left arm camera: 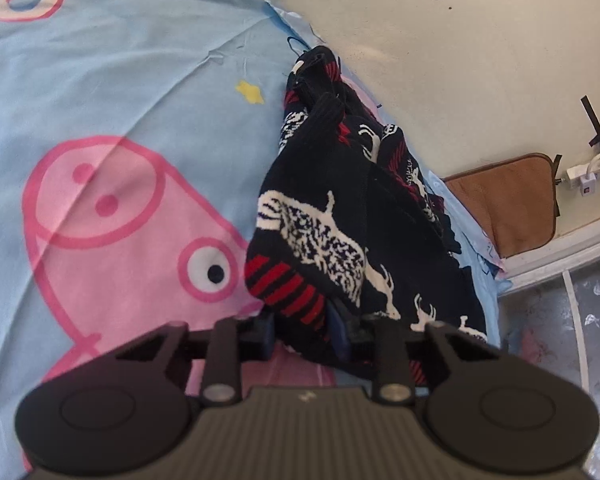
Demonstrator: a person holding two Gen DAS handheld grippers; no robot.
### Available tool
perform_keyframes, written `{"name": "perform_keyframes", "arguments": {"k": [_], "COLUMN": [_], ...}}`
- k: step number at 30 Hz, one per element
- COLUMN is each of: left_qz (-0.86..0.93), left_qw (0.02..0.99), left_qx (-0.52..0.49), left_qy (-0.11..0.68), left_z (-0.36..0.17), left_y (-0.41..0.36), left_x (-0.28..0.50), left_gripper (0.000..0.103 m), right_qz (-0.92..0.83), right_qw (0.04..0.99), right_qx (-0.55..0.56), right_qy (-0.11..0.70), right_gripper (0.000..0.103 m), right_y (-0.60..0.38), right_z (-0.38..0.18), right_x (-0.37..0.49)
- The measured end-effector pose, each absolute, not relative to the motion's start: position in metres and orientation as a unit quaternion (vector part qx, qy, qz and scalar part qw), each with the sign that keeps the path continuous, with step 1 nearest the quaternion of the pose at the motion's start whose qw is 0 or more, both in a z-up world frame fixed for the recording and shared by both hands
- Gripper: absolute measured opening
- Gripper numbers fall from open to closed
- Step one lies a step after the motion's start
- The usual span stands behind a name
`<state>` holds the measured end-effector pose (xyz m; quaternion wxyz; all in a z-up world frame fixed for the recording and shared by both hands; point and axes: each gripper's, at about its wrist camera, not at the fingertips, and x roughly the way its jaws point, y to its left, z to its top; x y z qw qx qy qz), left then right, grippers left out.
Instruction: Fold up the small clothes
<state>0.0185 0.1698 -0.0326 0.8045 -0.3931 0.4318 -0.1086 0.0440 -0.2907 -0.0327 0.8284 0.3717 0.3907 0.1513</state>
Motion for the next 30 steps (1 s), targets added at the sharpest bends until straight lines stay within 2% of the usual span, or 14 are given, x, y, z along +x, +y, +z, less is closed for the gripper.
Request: {"name": "perform_keyframes", "arguments": {"k": [1, 3, 9, 16, 24, 26, 30], "left_qz": [-0.111, -0.123, -0.162, -0.16, -0.084, -0.061, -0.041], "left_qw": [0.802, 0.802, 0.82, 0.815, 0.795, 0.793, 0.778], "left_qx": [-0.4, -0.407, -0.426, -0.463, -0.493, -0.486, -0.495], "left_qy": [0.43, 0.418, 0.347, 0.309, 0.344, 0.362, 0.384], "left_z": [-0.033, -0.025, 0.024, 0.042, 0.008, -0.008, -0.043], "left_y": [0.172, 0.177, 0.193, 0.203, 0.215, 0.211, 0.211], "left_x": [0.018, 0.014, 0.028, 0.121, 0.246, 0.268, 0.288], "left_gripper": [0.02, 0.018, 0.016, 0.014, 0.014, 0.018, 0.018], "right_qz": [0.154, 0.167, 0.221, 0.198, 0.112, 0.099, 0.085], "right_qw": [0.827, 0.84, 0.855, 0.843, 0.844, 0.844, 0.829], "right_qx": [0.366, 0.344, 0.352, 0.4, 0.392, 0.387, 0.401], "right_qy": [0.397, 0.386, 0.312, 0.301, 0.348, 0.358, 0.381], "right_gripper": [0.021, 0.019, 0.017, 0.016, 0.015, 0.017, 0.022], "right_y": [-0.287, -0.283, -0.288, -0.285, -0.27, -0.263, -0.265], "right_z": [-0.033, -0.022, 0.03, 0.05, 0.015, -0.004, -0.039], "right_x": [0.048, 0.048, 0.073, 0.175, 0.29, 0.309, 0.321]}}
